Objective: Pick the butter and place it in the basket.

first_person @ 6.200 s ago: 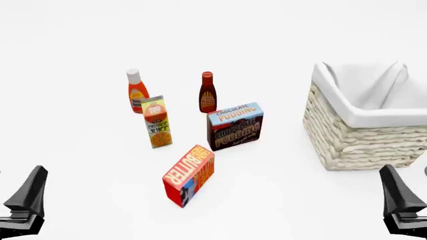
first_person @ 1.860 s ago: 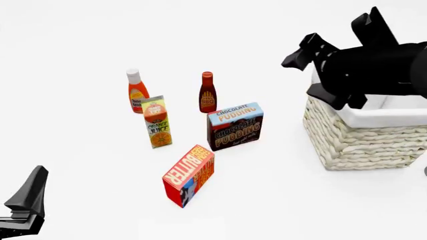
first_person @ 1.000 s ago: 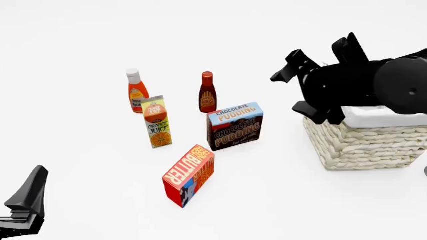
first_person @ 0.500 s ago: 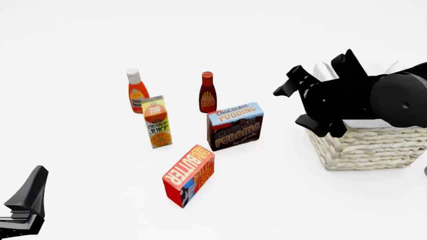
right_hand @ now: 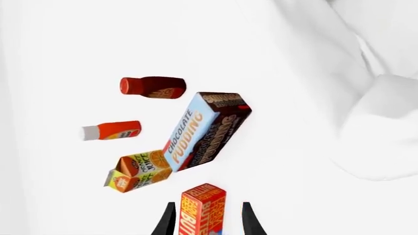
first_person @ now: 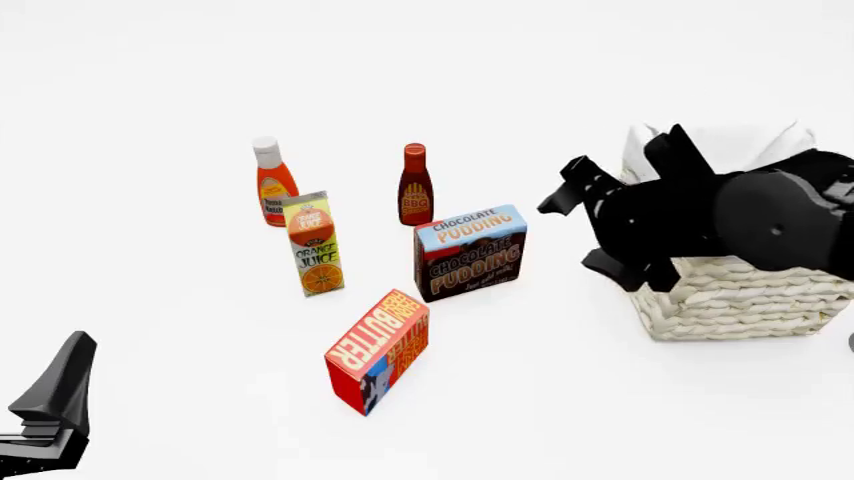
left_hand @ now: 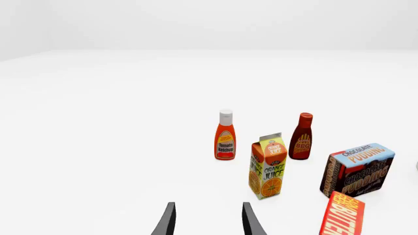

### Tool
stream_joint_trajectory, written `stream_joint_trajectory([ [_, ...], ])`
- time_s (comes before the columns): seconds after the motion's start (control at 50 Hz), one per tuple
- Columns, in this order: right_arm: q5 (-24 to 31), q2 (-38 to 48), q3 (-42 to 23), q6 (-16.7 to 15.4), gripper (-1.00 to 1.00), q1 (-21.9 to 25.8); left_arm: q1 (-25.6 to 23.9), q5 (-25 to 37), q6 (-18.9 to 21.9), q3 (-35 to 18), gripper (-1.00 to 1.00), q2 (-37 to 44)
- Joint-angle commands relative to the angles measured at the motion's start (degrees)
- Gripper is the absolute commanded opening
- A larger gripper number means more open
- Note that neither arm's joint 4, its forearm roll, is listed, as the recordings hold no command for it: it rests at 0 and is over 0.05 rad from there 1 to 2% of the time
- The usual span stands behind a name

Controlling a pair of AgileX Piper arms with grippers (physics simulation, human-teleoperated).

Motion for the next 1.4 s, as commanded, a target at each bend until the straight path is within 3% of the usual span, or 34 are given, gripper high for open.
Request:
stream_joint_trajectory([
  [0.02, -2.08, 2.59, 0.88, 0.73, 1.0, 1.17, 0.0, 0.0, 0.0, 0.0, 1.0, 0.0],
  [0.54, -4.22, 6.31, -0.14, 2.8, 1.0, 5.92, 0.0, 0.0, 0.0, 0.0, 1.0, 0.0],
  [1.4, -6.52, 10.66, -2.13, 4.71, 1.0, 9.93, 0.0, 0.0, 0.0, 0.0, 1.0, 0.0],
])
